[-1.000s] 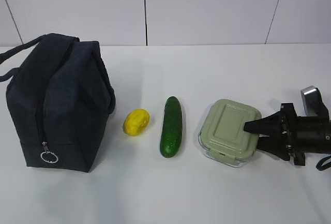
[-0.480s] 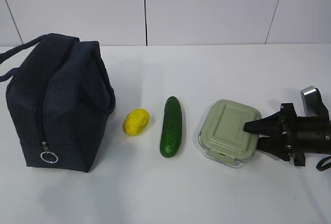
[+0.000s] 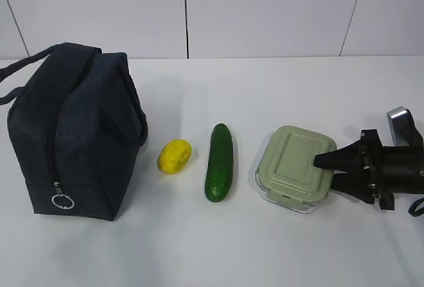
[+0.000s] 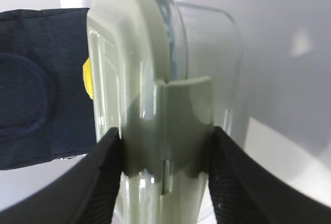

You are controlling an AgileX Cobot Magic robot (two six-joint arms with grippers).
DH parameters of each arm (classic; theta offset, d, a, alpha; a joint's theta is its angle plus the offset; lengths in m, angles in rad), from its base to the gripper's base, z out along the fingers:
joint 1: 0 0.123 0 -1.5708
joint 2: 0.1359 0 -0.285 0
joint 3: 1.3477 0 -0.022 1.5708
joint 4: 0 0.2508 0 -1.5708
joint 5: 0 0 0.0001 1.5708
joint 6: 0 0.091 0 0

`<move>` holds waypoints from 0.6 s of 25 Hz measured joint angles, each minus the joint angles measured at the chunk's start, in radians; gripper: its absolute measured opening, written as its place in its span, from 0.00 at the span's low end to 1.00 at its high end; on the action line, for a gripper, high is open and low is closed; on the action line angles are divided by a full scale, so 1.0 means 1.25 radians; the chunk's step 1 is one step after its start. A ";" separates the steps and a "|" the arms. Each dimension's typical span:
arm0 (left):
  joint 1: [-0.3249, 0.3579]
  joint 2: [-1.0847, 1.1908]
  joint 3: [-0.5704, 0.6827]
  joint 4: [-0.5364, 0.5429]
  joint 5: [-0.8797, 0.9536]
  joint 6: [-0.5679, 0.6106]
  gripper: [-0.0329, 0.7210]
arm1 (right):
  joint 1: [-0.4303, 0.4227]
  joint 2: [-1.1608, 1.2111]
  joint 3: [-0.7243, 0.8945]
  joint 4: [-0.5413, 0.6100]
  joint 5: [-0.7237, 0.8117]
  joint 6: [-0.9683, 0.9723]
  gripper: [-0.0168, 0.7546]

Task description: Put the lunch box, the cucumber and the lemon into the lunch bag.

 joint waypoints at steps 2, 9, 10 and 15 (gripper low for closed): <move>0.000 0.000 0.000 0.000 0.000 0.000 0.47 | 0.000 -0.005 0.000 0.000 0.000 0.000 0.50; 0.000 0.000 0.000 0.000 0.000 0.000 0.47 | 0.000 -0.005 0.000 0.003 0.000 0.001 0.49; 0.000 0.000 0.000 -0.001 0.000 0.000 0.47 | 0.000 -0.005 0.000 0.003 0.000 0.001 0.49; 0.000 0.000 0.000 -0.019 0.000 0.000 0.47 | 0.000 -0.006 0.000 0.004 0.000 0.005 0.49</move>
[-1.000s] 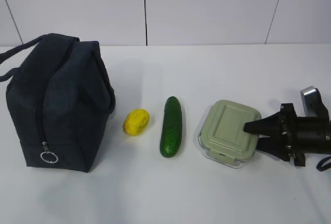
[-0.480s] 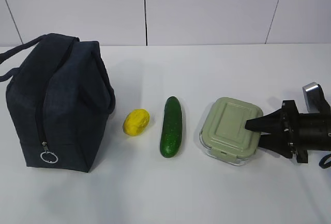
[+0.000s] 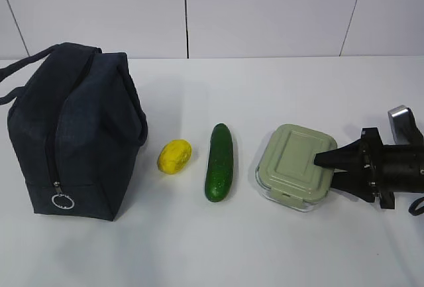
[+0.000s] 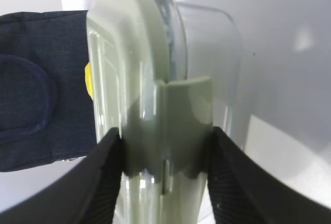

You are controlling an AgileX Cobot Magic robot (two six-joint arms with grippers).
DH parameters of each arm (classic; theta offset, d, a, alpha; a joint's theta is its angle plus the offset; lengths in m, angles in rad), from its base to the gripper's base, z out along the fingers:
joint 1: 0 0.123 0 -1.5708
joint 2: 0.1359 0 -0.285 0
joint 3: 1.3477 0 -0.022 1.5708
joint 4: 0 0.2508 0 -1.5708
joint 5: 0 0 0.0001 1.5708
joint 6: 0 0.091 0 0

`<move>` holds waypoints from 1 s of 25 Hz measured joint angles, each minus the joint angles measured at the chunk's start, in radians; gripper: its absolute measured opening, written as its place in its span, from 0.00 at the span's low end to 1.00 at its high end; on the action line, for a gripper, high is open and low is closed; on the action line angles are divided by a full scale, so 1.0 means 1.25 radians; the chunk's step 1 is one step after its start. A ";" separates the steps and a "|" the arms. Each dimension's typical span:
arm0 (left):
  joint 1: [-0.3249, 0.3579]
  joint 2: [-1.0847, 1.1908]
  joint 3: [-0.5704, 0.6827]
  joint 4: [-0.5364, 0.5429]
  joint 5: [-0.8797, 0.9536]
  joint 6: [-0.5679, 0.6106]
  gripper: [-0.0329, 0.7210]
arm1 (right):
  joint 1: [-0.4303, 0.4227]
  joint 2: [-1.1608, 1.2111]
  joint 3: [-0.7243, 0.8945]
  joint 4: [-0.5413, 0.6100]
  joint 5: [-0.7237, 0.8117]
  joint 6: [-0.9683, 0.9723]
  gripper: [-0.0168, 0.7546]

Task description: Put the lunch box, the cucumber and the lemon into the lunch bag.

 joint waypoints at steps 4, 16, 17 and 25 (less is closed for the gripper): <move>0.000 0.000 0.000 -0.031 -0.002 0.000 0.47 | 0.000 -0.009 0.000 0.000 0.000 0.010 0.49; 0.000 0.150 -0.042 -0.103 -0.009 0.000 0.39 | 0.000 -0.068 0.001 -0.007 -0.002 0.055 0.49; 0.000 0.175 -0.042 -0.121 -0.009 0.000 0.39 | 0.002 -0.076 0.001 -0.008 -0.002 0.058 0.49; 0.000 0.347 -0.078 -0.188 -0.022 0.000 0.40 | 0.051 -0.138 0.004 0.000 -0.002 0.078 0.49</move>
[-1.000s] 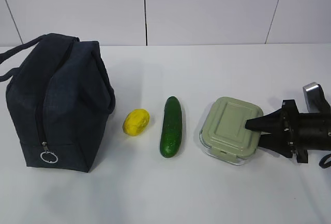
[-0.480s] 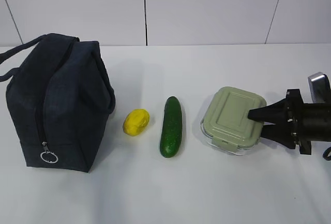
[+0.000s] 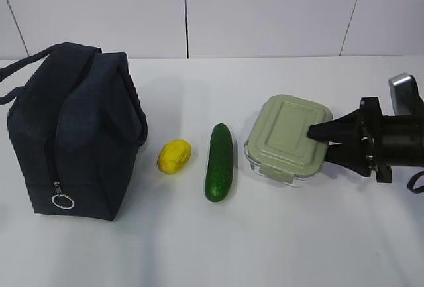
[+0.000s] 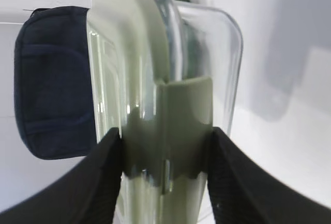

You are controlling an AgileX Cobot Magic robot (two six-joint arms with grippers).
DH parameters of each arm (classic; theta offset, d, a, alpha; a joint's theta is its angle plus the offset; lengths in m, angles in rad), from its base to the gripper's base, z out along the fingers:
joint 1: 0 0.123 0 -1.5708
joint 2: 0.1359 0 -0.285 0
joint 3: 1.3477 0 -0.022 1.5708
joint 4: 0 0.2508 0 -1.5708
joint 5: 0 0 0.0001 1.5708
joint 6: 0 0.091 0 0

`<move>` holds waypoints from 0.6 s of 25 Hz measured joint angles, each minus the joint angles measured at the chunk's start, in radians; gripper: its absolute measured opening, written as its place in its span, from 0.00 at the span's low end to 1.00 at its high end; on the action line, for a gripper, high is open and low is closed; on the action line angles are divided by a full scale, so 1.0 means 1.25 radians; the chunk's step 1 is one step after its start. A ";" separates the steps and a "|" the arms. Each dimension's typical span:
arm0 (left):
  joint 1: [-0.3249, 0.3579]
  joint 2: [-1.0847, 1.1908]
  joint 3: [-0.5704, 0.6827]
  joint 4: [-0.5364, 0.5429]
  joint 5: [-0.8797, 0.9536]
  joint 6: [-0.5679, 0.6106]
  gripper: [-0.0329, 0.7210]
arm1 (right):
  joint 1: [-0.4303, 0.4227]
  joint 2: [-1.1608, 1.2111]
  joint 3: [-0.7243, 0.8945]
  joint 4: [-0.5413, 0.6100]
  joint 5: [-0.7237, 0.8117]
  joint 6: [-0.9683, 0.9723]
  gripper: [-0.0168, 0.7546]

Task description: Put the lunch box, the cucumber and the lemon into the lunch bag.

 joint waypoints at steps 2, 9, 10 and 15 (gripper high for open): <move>0.000 0.033 -0.022 0.000 0.000 0.000 0.40 | 0.012 -0.013 0.002 0.010 0.000 0.004 0.49; 0.000 0.133 -0.084 0.000 -0.003 0.000 0.41 | 0.023 -0.059 0.002 0.023 0.000 0.028 0.49; 0.000 0.147 -0.091 0.000 -0.003 0.000 0.42 | 0.023 -0.065 0.002 0.023 0.002 0.030 0.49; 0.000 0.212 -0.103 0.000 -0.003 0.000 0.42 | 0.023 -0.102 0.003 0.023 0.002 0.051 0.49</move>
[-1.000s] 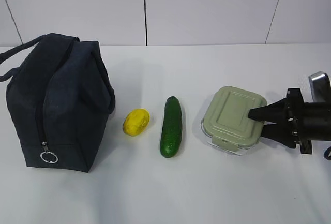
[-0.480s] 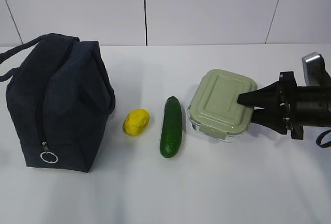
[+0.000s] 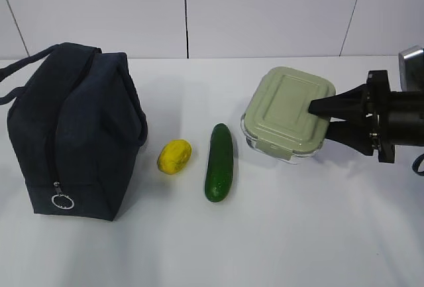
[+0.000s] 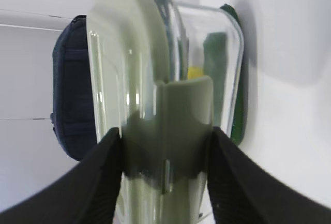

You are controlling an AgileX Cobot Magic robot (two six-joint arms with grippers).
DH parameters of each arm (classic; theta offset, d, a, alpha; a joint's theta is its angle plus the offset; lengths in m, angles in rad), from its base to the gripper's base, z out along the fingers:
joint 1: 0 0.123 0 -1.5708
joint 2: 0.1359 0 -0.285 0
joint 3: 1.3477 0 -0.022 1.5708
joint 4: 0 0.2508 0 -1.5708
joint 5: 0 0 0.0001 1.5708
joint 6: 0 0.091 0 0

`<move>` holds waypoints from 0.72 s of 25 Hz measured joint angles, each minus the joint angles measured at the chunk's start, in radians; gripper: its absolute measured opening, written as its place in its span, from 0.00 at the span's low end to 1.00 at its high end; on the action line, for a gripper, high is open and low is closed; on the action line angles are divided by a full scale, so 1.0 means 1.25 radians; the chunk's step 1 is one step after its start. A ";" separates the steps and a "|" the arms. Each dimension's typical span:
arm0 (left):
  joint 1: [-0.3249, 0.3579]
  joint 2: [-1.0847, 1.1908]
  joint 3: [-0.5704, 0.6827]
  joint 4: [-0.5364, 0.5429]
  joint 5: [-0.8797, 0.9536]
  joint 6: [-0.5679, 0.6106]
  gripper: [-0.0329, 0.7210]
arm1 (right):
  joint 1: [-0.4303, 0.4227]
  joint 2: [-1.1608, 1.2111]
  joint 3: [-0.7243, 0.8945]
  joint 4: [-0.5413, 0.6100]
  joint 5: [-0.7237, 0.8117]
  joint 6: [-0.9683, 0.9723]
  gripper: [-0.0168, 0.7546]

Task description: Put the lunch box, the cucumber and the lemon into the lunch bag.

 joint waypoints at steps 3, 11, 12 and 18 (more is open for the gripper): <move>0.000 0.043 -0.003 0.000 -0.007 0.000 0.47 | 0.000 -0.021 0.000 0.000 0.000 0.015 0.49; 0.000 0.142 -0.004 -0.004 -0.100 0.000 0.59 | 0.005 -0.069 0.000 0.024 0.001 0.049 0.49; 0.000 0.159 -0.005 -0.006 -0.104 0.002 0.59 | 0.013 -0.073 -0.005 0.025 0.001 0.054 0.49; 0.000 0.259 -0.085 -0.008 -0.108 0.023 0.59 | 0.088 -0.075 -0.070 0.038 0.001 0.072 0.49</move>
